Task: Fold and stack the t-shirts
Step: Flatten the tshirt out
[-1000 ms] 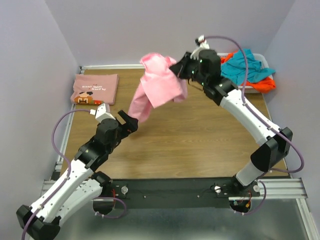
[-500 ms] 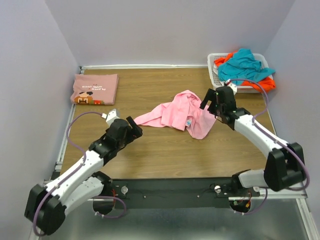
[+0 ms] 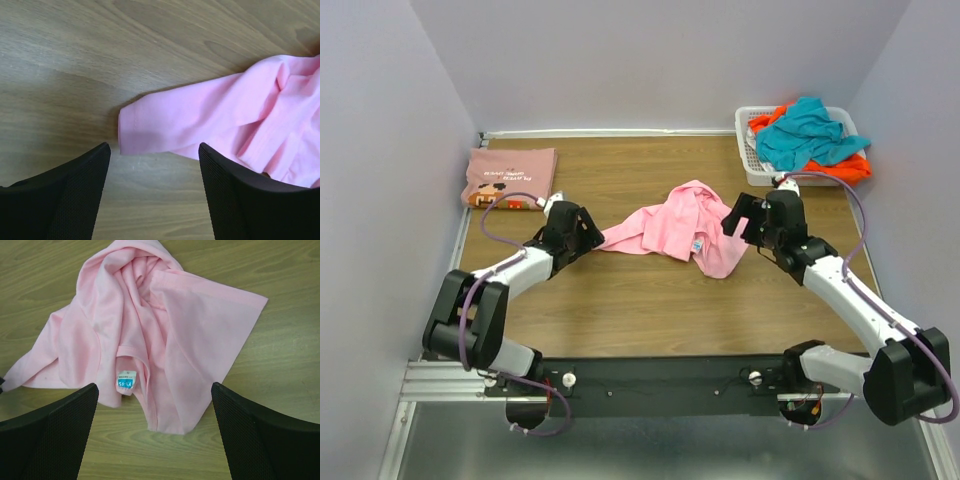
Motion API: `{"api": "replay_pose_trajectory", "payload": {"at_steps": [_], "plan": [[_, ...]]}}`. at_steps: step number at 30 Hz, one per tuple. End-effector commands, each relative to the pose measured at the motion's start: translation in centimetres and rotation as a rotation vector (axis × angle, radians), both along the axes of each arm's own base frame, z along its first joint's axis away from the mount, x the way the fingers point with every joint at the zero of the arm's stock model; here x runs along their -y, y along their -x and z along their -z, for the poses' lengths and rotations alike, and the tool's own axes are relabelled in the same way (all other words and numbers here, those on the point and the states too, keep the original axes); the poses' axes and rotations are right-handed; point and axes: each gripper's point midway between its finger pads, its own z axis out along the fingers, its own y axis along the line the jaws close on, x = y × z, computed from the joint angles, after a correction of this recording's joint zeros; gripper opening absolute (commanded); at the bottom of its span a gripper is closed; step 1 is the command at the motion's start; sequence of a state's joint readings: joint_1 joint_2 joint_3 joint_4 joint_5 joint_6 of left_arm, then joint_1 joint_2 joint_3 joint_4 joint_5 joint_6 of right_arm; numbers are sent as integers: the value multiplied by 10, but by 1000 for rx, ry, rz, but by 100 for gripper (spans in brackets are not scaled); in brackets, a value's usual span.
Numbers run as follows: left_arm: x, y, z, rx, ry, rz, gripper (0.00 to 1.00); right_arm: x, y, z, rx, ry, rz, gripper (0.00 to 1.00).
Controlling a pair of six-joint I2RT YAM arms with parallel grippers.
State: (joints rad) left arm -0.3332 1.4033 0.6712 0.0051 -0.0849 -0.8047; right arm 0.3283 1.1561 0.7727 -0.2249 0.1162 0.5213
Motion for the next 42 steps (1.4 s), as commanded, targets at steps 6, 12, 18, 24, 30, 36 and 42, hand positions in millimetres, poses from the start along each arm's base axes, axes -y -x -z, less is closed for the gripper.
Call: {"api": "replay_pose_trajectory", "payload": {"at_steps": [6, 12, 18, 24, 30, 36, 42], "plan": [[9, -8, 30, -46, 34, 80, 69, -13, 9, -5, 10, 9, -83, 100], [13, -14, 35, -45, 42, 94, 41, -54, 19, 1, -7, 61, -207, 100], [13, -16, 39, -54, 35, 107, 0, -131, 31, 14, -17, 197, -401, 100], [10, -7, 33, -41, 43, 101, 0, -190, 7, 57, -68, 335, -379, 100], [10, 3, 30, -34, 58, 110, 0, -209, -24, 87, -87, 426, -274, 99], [6, 6, 26, -23, 57, 92, 0, -196, -33, 113, -117, 535, -202, 91], [4, 8, 31, -37, 48, 80, 0, -170, -32, 103, -87, 589, -94, 76]]}}
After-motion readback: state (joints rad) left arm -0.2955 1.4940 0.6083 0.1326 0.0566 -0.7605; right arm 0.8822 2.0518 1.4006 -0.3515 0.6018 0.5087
